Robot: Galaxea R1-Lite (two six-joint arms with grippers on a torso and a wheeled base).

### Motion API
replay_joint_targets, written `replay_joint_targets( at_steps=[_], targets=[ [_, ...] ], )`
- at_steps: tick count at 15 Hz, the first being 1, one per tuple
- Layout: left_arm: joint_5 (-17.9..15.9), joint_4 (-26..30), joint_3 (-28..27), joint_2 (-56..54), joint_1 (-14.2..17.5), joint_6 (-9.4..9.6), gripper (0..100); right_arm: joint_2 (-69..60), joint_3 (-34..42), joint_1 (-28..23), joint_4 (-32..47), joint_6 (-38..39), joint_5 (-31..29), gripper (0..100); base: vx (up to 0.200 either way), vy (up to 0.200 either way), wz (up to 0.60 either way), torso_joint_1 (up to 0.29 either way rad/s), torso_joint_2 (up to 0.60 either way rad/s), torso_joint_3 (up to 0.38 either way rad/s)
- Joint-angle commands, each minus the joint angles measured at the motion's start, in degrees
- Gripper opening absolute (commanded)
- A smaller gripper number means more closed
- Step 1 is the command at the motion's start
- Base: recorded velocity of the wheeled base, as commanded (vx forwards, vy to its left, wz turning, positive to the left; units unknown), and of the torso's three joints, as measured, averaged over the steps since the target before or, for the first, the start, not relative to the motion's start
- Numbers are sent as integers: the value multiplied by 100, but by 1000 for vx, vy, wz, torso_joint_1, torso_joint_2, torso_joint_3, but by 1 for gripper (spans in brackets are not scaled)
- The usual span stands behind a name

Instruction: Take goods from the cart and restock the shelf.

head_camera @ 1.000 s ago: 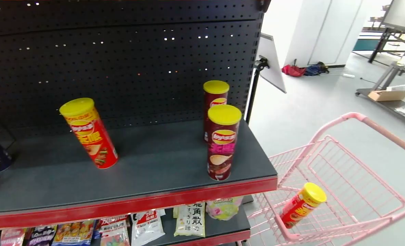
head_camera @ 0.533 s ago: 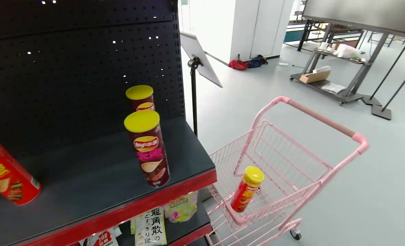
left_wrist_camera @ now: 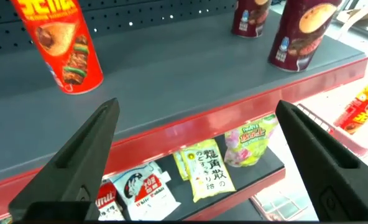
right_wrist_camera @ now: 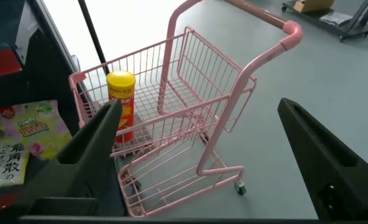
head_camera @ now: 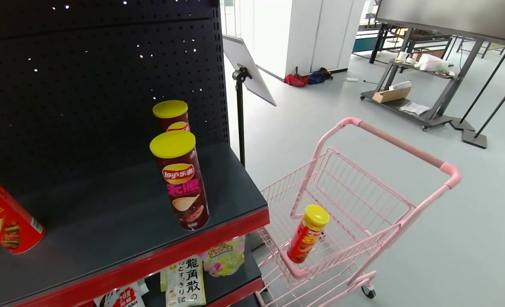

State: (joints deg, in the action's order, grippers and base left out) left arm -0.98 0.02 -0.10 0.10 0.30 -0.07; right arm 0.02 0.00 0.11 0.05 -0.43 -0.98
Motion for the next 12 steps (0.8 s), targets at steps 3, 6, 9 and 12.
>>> replay_joint_targets(
  at_steps=[3,6,9,12],
  targets=[
    [10,-2,1,-1,5,-1,100,-2,0,7,-5,-1,1,100,0,0,0,-144,336,193],
    [1,-2,1,-1,5,-1,100,-2,0,7,-5,-1,1,100,0,0,0,-145,349,196],
    [1,-2,1,-1,5,-1,100,-2,0,7,-5,-1,-8,100,0,0,0,-142,357,204],
    [1,-2,1,-1,5,-1,100,-2,0,7,-5,-1,1,100,0,0,0,-146,357,211]
  ],
)
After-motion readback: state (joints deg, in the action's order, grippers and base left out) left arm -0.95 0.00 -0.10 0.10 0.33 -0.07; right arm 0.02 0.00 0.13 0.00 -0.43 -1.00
